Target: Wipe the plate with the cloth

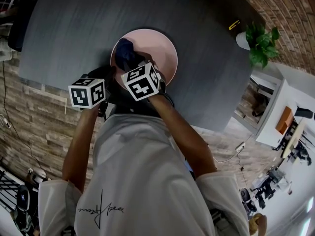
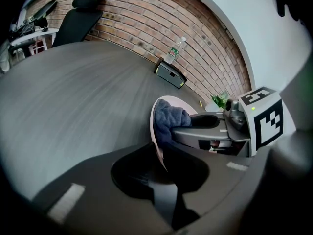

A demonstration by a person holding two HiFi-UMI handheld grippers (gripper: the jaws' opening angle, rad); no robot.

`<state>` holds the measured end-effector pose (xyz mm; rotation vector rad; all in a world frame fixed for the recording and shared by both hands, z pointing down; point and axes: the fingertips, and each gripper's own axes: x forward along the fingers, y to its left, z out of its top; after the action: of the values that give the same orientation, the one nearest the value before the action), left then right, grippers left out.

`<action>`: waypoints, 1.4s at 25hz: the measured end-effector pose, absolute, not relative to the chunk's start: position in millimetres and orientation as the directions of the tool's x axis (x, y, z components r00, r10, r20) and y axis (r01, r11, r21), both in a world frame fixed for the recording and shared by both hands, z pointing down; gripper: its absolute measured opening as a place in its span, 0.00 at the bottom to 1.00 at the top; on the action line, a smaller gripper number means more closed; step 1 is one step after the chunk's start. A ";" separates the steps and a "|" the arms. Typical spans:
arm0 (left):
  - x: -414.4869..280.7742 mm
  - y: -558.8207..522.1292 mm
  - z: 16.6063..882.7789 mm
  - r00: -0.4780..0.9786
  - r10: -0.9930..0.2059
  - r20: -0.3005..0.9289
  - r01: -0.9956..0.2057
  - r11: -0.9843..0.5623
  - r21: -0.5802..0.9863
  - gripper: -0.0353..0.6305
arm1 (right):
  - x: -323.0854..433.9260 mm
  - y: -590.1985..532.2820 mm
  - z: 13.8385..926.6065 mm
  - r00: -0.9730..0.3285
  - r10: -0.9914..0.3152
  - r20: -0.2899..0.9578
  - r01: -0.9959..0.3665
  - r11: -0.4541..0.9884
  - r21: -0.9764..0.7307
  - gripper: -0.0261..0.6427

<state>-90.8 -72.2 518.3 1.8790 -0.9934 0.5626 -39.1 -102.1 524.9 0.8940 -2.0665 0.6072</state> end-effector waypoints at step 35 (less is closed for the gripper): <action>-89.2 -75.8 517.9 0.577 -0.454 0.679 -0.808 -0.199 0.554 0.14 | -50.2 -59.2 528.2 -0.550 -0.218 0.807 -0.715 0.622 -0.319 0.23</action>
<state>-89.2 -75.8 517.9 1.8386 -1.0274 0.4587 -50.2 -59.2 528.2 0.7291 -2.0869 0.8370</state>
